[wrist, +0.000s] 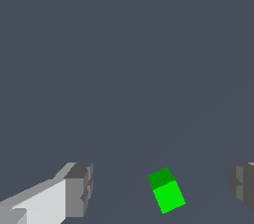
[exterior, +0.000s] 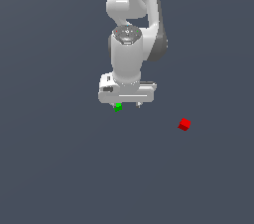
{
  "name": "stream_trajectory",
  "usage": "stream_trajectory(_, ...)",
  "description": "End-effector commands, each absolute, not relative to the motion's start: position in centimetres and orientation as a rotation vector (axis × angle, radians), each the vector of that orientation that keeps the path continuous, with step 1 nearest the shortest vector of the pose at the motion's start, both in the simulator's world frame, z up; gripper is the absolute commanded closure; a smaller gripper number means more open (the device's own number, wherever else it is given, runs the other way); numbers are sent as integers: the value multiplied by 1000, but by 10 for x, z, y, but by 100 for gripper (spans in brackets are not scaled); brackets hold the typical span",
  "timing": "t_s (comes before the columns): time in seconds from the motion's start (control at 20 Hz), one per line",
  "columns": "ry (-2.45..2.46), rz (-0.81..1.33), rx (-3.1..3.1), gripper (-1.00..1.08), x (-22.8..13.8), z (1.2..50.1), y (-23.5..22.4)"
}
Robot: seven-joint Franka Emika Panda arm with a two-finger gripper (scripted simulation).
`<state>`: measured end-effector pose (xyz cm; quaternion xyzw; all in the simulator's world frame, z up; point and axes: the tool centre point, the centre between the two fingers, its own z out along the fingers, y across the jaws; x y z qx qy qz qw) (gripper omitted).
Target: Stack the red cube on top of the green cube.
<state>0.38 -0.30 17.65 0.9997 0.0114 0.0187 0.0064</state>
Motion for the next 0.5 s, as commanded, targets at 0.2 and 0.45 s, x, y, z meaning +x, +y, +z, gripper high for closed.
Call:
stream_trajectory(0.2, 27, 58, 3128, -92, 3, 175, 0)
stream_trajectory(0.45, -9, 56, 3129, -92, 0, 171, 10)
